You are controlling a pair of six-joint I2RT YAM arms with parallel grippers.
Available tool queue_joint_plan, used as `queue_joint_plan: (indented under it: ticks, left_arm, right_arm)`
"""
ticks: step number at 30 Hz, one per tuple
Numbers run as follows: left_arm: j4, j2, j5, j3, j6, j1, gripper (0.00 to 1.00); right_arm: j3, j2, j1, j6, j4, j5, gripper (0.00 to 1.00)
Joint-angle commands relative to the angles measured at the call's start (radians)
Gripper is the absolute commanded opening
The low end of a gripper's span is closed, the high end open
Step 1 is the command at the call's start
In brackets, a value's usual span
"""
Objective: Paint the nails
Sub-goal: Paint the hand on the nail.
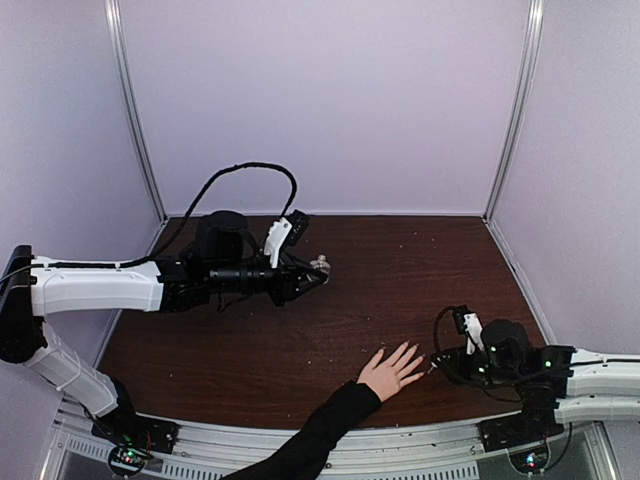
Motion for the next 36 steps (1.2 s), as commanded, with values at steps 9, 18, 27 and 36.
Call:
queue_joint_plan:
  ticks: [9,18,27,36]
  left_arm:
    - [0.060,-0.027,-0.002,-0.011,0.006,0.006,0.00]
    - [0.066,-0.029,-0.005,-0.021,0.003,0.007,0.00]
    - [0.069,-0.034,-0.007,-0.028,0.003,0.006,0.00]
    - [0.064,-0.040,-0.012,-0.032,0.007,0.006,0.00]
  right_arm:
    - [0.063,-0.131,0.007,-0.016,-0.094,-0.010,0.00]
    - [0.117,0.045,0.007,0.008,-0.029,-0.075,0.00]
    - [0.153,0.128,0.007,0.024,-0.005,-0.083,0.00]
    - [0.164,0.147,0.007,0.032,-0.034,-0.064,0.00]
